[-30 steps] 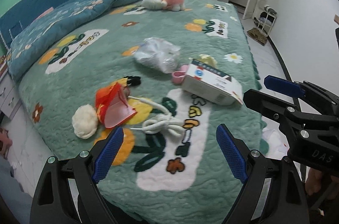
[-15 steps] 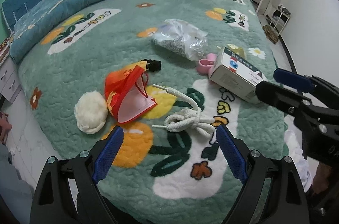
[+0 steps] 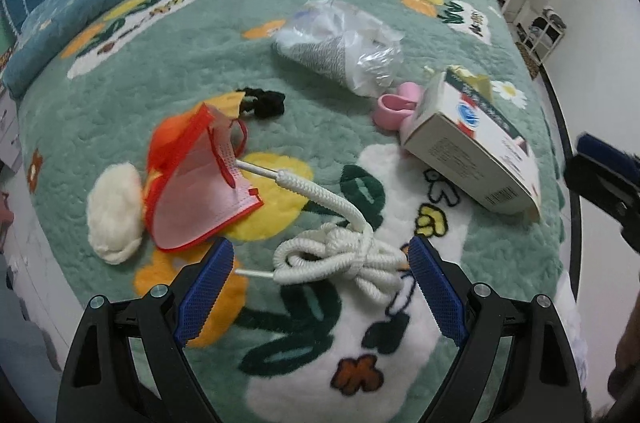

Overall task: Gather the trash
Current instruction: 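Lower the left gripper onto the white rope and grasp it, then grasp the white medicine box with the right gripper while the left gripper holds the rope, then carry the rope and the medicine box to the orange bin with both grippers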

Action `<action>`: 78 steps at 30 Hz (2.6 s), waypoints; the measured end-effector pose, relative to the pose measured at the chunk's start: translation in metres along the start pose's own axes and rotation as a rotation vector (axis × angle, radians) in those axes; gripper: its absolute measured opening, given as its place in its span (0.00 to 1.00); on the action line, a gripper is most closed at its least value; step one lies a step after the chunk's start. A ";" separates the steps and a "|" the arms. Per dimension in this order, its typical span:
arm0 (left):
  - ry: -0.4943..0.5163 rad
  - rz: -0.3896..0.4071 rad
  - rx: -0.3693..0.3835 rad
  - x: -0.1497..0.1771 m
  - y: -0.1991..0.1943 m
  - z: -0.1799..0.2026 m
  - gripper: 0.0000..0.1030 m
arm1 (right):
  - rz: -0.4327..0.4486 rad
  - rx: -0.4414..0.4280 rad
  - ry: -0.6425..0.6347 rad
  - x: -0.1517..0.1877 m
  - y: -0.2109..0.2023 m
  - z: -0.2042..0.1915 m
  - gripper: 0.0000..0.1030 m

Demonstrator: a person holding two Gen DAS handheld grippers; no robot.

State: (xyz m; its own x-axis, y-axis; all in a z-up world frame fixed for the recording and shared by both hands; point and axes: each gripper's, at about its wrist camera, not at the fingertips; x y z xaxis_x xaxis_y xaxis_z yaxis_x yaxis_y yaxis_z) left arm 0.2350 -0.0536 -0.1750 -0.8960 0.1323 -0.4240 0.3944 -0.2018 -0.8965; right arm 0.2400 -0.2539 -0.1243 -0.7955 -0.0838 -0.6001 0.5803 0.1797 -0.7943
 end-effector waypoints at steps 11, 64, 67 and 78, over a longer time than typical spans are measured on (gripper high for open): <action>-0.020 -0.044 0.002 -0.004 0.028 -0.004 0.86 | -0.015 -0.015 0.045 0.006 0.009 0.008 0.61; 0.070 -0.093 0.081 -0.009 0.021 0.039 0.37 | -0.205 -0.140 -0.400 -0.009 0.086 0.012 0.64; 0.065 -0.090 0.080 -0.008 0.018 0.039 0.38 | -0.181 -0.152 -0.350 -0.008 0.075 0.013 0.63; 0.092 0.002 0.083 0.005 -0.036 0.042 0.38 | -0.065 -0.179 -0.250 -0.001 0.000 -0.007 0.63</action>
State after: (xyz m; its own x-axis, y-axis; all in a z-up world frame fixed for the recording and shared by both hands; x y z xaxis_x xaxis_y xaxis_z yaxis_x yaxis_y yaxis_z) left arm 0.2082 -0.0862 -0.1396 -0.8714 0.2193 -0.4389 0.3744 -0.2809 -0.8837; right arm 0.2397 -0.2470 -0.1229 -0.7498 -0.3353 -0.5704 0.4718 0.3335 -0.8162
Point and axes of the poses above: each gripper's, at about its wrist camera, not at the fingertips, and y roughly the way its jaws point, z to its right, x to its underside, and after that the axes turned 2 degrees about -y, right-handed
